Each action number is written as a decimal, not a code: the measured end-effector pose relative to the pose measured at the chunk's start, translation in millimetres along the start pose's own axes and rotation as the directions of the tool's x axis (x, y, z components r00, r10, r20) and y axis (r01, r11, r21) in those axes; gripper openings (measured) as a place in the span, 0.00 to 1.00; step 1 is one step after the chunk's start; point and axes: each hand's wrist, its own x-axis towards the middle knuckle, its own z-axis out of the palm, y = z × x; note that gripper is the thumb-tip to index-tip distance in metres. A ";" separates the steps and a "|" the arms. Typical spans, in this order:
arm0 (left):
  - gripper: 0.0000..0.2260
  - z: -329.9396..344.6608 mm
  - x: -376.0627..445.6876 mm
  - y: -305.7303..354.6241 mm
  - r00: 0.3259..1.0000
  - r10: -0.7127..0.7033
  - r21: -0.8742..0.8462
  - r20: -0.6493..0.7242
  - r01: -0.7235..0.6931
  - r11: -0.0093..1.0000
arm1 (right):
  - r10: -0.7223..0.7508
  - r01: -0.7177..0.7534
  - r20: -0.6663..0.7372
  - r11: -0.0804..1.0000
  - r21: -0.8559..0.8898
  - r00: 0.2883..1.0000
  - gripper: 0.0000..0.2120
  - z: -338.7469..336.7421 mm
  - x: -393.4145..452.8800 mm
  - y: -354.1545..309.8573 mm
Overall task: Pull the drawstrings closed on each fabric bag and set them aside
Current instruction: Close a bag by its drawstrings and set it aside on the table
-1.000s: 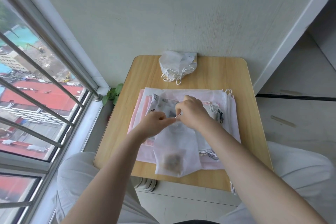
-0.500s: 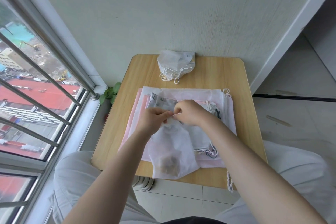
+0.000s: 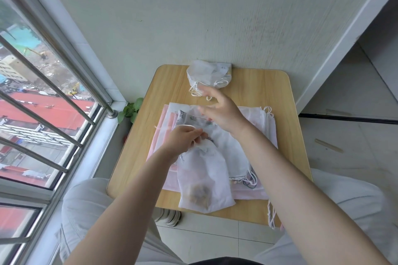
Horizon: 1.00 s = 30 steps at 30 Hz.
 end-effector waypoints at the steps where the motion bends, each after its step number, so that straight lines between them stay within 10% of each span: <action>1: 0.14 -1.6 0.4 1.3 0.999 -0.018 -0.057 0.032 0.020 0.998 | 0.025 -0.023 0.023 0.996 -0.081 0.999 0.17 1.0 -0.8 9.3; 13: 0.11 -3.0 5.7 0.2 0.985 -0.101 -0.075 0.139 0.112 0.991 | 0.124 -0.118 0.009 0.960 -0.253 0.992 0.07 4.3 -21.8 51.4; 22: 0.03 8.2 5.8 -0.8 0.995 0.098 -0.006 0.001 -0.098 0.995 | 0.208 -0.210 0.108 0.978 0.001 0.972 0.14 -2.8 -30.7 50.7; 30: 0.08 8.4 5.3 2.7 0.982 0.132 0.039 -0.132 -0.128 0.991 | 0.123 -0.113 0.019 0.958 -0.263 0.992 0.14 2.6 -24.0 46.8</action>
